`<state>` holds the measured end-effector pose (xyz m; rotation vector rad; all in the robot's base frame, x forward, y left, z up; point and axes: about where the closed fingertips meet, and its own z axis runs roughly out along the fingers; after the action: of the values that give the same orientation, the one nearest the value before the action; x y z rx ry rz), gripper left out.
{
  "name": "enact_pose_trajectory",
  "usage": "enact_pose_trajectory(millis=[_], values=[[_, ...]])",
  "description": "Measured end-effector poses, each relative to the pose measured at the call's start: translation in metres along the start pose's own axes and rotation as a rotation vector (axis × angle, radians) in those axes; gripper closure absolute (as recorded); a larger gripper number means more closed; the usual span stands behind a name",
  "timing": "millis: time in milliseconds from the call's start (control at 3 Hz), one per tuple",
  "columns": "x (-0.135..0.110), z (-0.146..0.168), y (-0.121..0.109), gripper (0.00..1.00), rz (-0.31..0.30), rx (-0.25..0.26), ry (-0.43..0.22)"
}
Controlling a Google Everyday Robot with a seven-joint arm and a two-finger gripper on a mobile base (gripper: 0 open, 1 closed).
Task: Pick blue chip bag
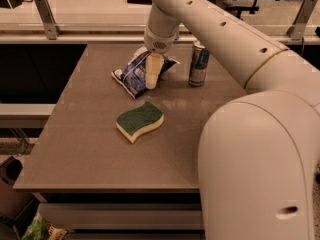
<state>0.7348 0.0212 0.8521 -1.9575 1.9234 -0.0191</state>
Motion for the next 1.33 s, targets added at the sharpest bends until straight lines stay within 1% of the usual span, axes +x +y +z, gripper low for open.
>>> enact_pose_trajectory(millis=[333, 1333], values=[[-0.0017, 0.0162, 0.0063, 0.20, -0.022, -0.057, 0.012], [-0.0029, 0.0210, 0.0067, 0.88, -0.022, -0.064, 0.013]])
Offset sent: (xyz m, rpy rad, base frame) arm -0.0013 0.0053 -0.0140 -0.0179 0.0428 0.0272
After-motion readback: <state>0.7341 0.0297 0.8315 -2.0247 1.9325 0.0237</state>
